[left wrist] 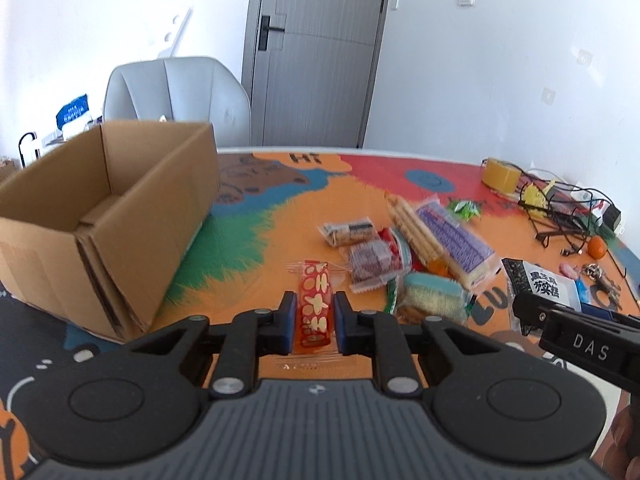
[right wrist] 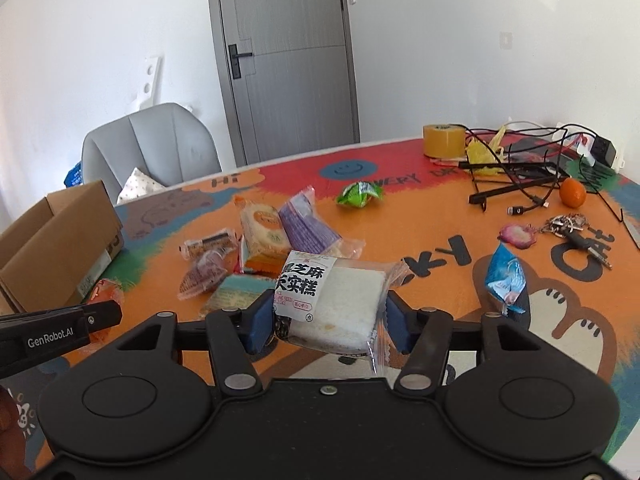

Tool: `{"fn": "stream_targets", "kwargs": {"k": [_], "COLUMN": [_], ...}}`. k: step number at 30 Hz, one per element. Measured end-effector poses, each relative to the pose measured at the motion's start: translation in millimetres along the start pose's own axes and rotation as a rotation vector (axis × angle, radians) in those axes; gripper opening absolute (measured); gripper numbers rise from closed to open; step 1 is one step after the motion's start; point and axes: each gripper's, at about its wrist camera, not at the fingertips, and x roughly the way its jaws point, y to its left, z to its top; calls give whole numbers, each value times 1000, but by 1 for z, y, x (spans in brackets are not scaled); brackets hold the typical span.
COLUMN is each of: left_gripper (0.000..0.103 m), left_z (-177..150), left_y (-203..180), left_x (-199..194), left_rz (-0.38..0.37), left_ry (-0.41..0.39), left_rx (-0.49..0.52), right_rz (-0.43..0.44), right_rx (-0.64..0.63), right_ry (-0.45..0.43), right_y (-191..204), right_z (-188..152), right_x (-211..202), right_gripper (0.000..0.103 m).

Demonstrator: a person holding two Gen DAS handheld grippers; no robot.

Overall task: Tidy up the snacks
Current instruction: 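Grasp the white cake pack with the right gripper while the left grasps the red candy bar, then carry the white cake pack and red candy bar toward the cardboard box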

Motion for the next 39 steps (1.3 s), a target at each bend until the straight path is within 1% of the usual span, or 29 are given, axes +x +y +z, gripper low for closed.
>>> {"fn": "stream_targets", "kwargs": {"k": [14, 23, 27, 29, 30, 34, 35, 37, 39], "left_gripper": [18, 18, 18, 16, 10, 6, 3, 3, 3], "left_z": [21, 36, 42, 45, 47, 53, 54, 55, 54], "left_y": [14, 32, 44, 50, 53, 64, 67, 75, 79], "left_x": [-34, -51, -56, -59, -60, -62, -60, -59, -60], "left_rz": [22, 43, 65, 78, 84, 108, 110, 109, 112], "left_ry": [-106, -171, -199, -211, -217, -233, -228, -219, -216], "left_rx": [-12, -32, -45, -55, -57, -64, -71, -93, -92], "right_rz": [69, 117, 138, 150, 157, 192, 199, 214, 223], "right_rx": [-7, -15, -26, -30, -32, -42, -44, -48, -51], "right_ry": [-76, -116, -131, -133, -135, -145, -146, -142, -136], "right_y": [21, 39, 48, 53, 55, 68, 71, 77, 82], "right_z": [15, 27, 33, 36, 37, 42, 42, 44, 44], "right_x": [-21, -29, -30, -29, -29, -25, -24, -21, -18], "right_gripper": [57, 57, 57, 57, 57, 56, 56, 56, 56]}}
